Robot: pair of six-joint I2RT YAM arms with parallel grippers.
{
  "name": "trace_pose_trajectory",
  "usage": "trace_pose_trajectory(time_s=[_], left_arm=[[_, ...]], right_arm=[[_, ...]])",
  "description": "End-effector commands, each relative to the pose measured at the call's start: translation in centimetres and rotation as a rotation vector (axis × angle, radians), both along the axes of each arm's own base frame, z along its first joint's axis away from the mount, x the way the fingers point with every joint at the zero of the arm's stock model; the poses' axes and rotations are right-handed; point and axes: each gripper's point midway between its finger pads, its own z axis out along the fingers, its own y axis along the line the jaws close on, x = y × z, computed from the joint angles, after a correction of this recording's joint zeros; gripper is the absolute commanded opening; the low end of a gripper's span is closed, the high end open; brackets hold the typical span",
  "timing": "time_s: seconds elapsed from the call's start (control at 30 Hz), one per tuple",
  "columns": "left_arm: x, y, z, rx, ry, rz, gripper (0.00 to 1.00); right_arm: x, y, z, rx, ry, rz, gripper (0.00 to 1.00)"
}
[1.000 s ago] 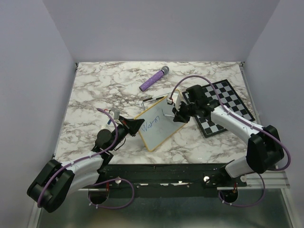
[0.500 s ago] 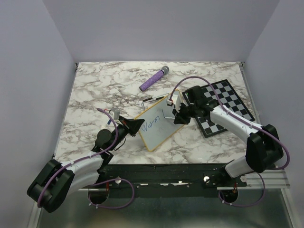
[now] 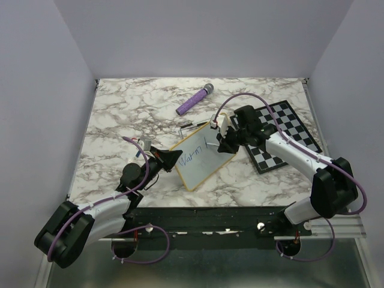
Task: Write a sentence on the whiteboard
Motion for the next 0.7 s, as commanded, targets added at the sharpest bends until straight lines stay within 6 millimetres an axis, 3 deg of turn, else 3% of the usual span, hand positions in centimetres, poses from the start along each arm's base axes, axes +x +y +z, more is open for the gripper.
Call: trace_pose_trajectory(time_s=[0.0, 0.4, 0.67], left_arm=[[-0.5, -0.5, -0.4, 0.045, -0.025, -0.041, 0.0], [-0.4, -0.6, -0.4, 0.054, -0.024, -0.04, 0.0], [-0.5, -0.5, -0.4, 0.054, -0.024, -0.039, 0.0]], right_arm=[[1.9, 0.0, 1.2, -0.002, -0.074, -0.063, 0.01], [2.2, -0.9, 1.3, 0.002, -0.064, -0.103, 0.01], [1.1, -1.1, 0.0, -0.036, -0.017, -0.041, 0.01]])
